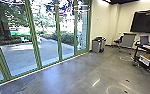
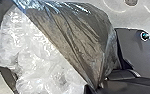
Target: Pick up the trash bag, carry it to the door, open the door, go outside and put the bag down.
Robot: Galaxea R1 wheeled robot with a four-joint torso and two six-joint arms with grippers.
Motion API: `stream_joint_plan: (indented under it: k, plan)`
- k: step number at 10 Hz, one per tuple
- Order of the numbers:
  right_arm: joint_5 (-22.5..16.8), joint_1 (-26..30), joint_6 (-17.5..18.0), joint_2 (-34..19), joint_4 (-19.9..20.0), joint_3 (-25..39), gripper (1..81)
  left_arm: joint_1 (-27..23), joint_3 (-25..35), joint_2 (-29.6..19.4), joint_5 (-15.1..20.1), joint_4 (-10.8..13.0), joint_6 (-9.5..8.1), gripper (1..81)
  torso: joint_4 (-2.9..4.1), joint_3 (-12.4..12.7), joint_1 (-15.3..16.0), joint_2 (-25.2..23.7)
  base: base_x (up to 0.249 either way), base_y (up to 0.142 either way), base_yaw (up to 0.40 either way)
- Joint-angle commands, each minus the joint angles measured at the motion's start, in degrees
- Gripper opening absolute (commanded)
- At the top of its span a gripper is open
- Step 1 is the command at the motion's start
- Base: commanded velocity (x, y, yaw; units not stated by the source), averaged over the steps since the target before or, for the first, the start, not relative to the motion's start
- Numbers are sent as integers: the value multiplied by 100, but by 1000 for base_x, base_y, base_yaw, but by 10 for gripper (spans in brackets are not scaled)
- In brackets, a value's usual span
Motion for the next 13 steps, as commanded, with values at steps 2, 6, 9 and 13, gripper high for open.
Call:
stream_joint_plan:
  k: [2,6,9,13]
  plan:
    - [-292,313,-10,30,17,22,811,-319,-20,-10,295,29,51,10,0,0,0,0,142,0,0]
    - [-292,313,-10,30,17,22,811,-311,-20,-10,295,38,51,10,0,0,0,0,142,0,0]
    - [-292,313,-10,21,17,22,811,-311,-20,-10,295,38,51,10,0,0,0,0,142,0,0]
    - [-292,278,-10,13,0,-5,811,-319,-20,-1,295,38,51,10,0,0,0,0,142,0,0]
